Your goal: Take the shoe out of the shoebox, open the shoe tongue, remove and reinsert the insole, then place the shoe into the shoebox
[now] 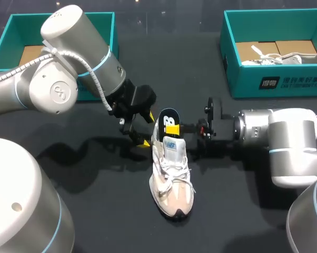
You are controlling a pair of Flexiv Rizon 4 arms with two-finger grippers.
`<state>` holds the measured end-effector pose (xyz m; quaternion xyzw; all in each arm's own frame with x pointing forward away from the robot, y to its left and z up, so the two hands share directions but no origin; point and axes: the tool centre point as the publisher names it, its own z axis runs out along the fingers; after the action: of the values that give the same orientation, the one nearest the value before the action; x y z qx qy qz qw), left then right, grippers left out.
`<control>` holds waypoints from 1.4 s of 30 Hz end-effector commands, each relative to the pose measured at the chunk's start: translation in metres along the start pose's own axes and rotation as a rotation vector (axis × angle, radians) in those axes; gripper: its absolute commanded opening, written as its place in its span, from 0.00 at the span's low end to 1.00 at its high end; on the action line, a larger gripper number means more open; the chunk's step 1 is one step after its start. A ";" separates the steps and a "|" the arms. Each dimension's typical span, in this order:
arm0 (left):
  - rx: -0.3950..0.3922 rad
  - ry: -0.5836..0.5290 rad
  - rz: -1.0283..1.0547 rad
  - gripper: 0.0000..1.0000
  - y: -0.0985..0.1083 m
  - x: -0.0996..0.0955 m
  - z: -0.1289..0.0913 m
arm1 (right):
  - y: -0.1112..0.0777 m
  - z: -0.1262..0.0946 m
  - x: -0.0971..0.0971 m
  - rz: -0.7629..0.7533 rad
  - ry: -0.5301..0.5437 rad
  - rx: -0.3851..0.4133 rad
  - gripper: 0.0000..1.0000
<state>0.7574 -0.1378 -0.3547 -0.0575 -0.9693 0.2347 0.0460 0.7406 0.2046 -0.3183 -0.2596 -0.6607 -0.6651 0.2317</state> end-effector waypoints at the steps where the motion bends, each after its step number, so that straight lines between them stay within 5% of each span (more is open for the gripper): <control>1: 0.000 0.001 0.001 1.00 0.000 0.000 0.000 | -0.014 -0.003 0.006 0.018 -0.013 -0.002 0.00; 7: 0.000 0.001 0.001 1.00 0.000 0.000 0.000 | -0.015 -0.001 0.014 0.012 -0.017 0.017 0.00; 12: 0.000 0.001 0.001 1.00 0.000 0.000 0.000 | -0.001 0.000 0.020 -0.059 -0.014 -0.002 0.32; 16: 0.000 0.001 0.001 1.00 0.000 0.000 0.000 | 0.010 0.000 0.022 -0.098 -0.011 -0.002 0.38; 24: 0.000 0.001 0.001 1.00 0.000 0.000 0.000 | 0.024 0.001 0.014 -0.133 -0.002 -0.023 0.31; 28: 0.000 0.001 0.001 1.00 0.000 0.000 0.000 | 0.026 0.002 0.010 -0.129 -0.001 -0.045 0.17; 30: 0.000 0.001 0.001 1.00 0.000 0.000 0.000 | 0.026 0.003 0.007 -0.124 -0.003 -0.049 0.00; 42: 0.000 0.001 0.001 1.00 0.000 0.000 0.000 | -0.012 -0.003 0.007 0.000 -0.048 0.025 0.00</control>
<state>0.7574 -0.1378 -0.3547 -0.0575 -0.9693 0.2347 0.0460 0.7360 0.2046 -0.3217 -0.2681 -0.6729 -0.6535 0.2198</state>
